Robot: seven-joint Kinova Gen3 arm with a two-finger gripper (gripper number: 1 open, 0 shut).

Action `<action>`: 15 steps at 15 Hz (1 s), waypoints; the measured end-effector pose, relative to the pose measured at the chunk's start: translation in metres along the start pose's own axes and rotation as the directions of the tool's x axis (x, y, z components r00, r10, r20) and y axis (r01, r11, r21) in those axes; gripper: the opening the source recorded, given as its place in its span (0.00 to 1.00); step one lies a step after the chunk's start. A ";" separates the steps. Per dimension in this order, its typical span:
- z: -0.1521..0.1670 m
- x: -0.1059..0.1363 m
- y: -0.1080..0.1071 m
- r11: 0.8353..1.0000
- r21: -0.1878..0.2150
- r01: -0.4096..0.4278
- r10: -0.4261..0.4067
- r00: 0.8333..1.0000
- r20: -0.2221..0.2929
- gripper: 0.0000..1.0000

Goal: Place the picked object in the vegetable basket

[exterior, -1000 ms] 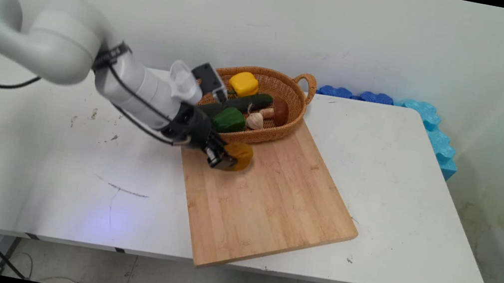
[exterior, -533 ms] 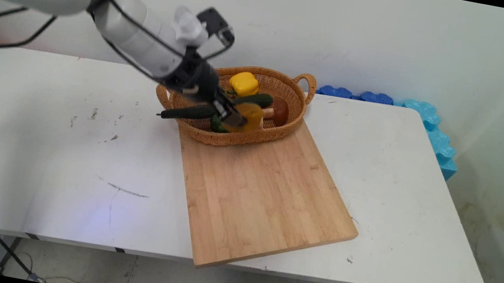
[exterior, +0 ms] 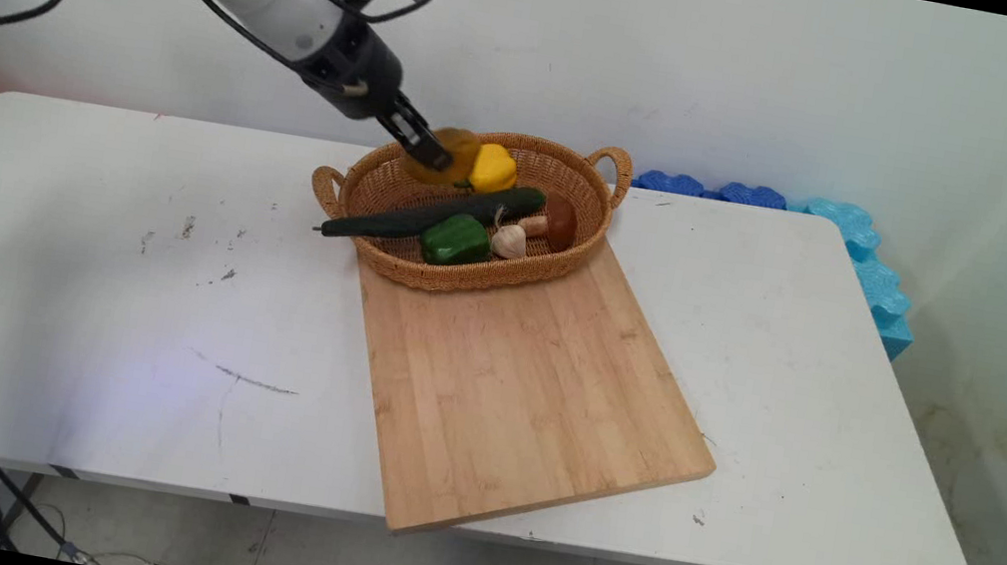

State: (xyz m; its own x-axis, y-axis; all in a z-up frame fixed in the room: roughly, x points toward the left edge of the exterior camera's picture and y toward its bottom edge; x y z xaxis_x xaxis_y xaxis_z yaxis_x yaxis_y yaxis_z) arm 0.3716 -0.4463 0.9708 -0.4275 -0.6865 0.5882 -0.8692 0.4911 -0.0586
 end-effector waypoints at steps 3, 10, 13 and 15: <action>0.006 -0.009 -0.026 0.999 0.040 0.026 -0.027 0.999 0.029 0.00; 0.033 -0.039 -0.060 0.996 0.055 0.072 -0.074 0.997 0.033 0.00; 0.044 -0.047 -0.067 0.995 0.051 0.081 -0.082 0.996 0.021 0.00; 0.052 -0.053 -0.072 0.995 0.048 0.084 -0.085 0.996 0.011 0.00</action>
State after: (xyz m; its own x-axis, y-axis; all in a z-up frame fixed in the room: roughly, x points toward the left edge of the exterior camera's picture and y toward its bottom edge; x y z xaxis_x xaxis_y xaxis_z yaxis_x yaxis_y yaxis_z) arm 0.4436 -0.4731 0.9017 -0.3547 -0.7316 0.5822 -0.9130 0.4053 -0.0470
